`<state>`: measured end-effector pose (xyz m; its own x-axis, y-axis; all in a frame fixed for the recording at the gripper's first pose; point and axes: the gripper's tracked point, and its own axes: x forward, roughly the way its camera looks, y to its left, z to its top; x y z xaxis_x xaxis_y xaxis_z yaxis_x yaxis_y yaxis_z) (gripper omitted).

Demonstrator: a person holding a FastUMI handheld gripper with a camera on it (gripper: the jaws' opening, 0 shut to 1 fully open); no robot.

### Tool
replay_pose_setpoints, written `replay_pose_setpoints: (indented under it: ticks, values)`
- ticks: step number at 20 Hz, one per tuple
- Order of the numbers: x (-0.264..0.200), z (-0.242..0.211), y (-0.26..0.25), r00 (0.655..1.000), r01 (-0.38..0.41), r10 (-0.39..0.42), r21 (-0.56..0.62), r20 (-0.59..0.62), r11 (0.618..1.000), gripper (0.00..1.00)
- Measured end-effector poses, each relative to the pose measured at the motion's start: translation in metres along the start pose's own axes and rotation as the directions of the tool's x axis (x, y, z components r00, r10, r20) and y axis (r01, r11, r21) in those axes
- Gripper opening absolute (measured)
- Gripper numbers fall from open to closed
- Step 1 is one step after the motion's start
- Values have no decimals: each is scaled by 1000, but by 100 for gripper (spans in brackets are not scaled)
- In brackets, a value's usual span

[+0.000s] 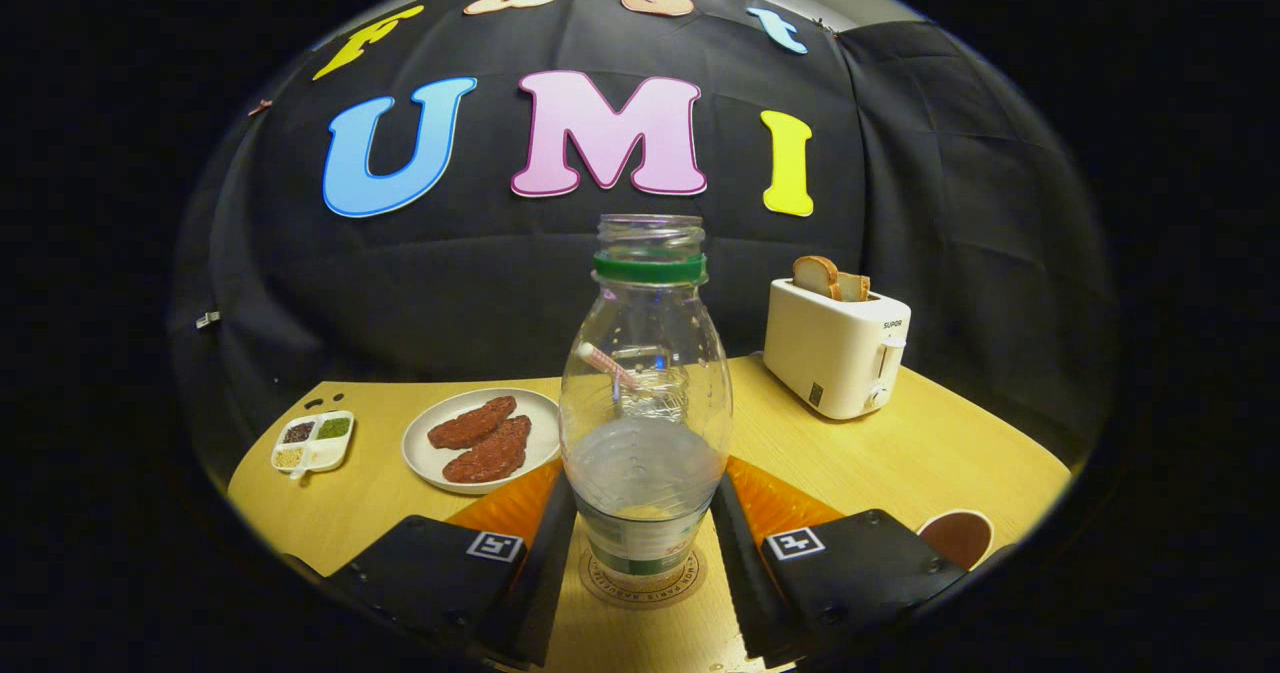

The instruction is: Take the bottle from table, then pour the juice into the cup, finally place the bottle on the coaster

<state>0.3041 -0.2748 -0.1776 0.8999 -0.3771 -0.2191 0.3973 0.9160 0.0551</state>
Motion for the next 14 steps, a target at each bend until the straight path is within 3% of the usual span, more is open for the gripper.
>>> replay_pose_setpoints:
  ticks: [10,14]
  values:
    - [14,-22,10,999,-36,35,-43,-20,998,74]
    - [15,-23,9,999,-29,28,-28,-29,999,79]
